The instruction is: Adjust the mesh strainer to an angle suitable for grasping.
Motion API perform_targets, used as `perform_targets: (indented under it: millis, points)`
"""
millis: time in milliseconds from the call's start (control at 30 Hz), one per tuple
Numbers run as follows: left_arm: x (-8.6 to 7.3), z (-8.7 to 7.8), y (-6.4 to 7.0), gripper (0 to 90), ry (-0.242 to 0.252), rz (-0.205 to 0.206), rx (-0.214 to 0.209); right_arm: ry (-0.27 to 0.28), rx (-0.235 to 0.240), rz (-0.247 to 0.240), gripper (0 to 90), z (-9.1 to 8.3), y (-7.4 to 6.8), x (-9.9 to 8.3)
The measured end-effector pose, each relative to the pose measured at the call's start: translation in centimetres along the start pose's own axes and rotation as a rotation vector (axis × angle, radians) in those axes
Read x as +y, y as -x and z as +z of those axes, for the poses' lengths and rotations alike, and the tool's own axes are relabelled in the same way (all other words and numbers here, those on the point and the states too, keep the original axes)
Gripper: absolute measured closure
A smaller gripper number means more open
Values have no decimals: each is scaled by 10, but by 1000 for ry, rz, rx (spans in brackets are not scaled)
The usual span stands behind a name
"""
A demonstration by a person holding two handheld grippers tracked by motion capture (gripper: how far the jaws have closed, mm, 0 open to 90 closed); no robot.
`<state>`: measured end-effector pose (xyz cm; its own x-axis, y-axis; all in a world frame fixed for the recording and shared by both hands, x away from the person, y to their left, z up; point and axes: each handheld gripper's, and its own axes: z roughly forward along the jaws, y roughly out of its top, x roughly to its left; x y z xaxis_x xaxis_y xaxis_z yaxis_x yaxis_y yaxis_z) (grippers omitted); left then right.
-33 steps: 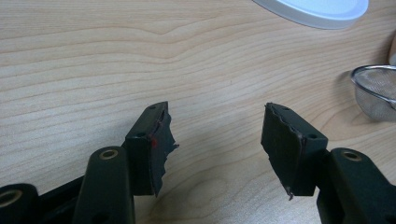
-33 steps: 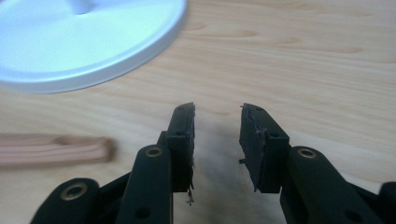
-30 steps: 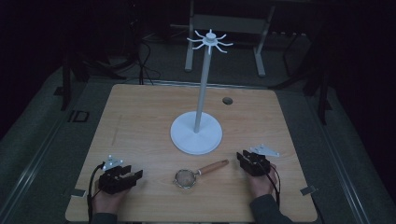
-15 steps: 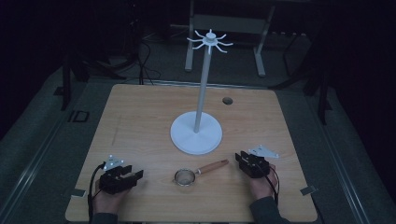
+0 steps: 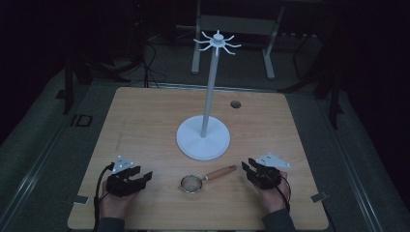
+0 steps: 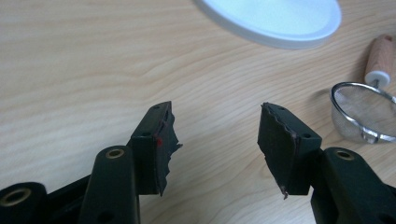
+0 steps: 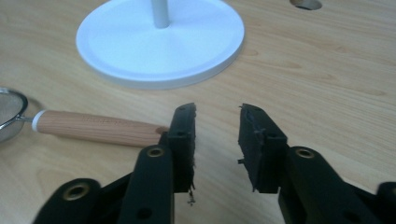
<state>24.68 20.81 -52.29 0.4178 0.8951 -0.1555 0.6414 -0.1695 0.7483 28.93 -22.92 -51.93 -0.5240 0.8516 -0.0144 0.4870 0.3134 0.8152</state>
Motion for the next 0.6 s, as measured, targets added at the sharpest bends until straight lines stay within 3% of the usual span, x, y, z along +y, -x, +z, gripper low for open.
perform_targets:
  millis: [233,600]
  points:
    - [15,6,17,465,-8,60,-20,4,13,25,635,-3,1,-7]
    - [42,12,39,479,-11,135,-67,-5,-4,-20,597,3,-3,-15]
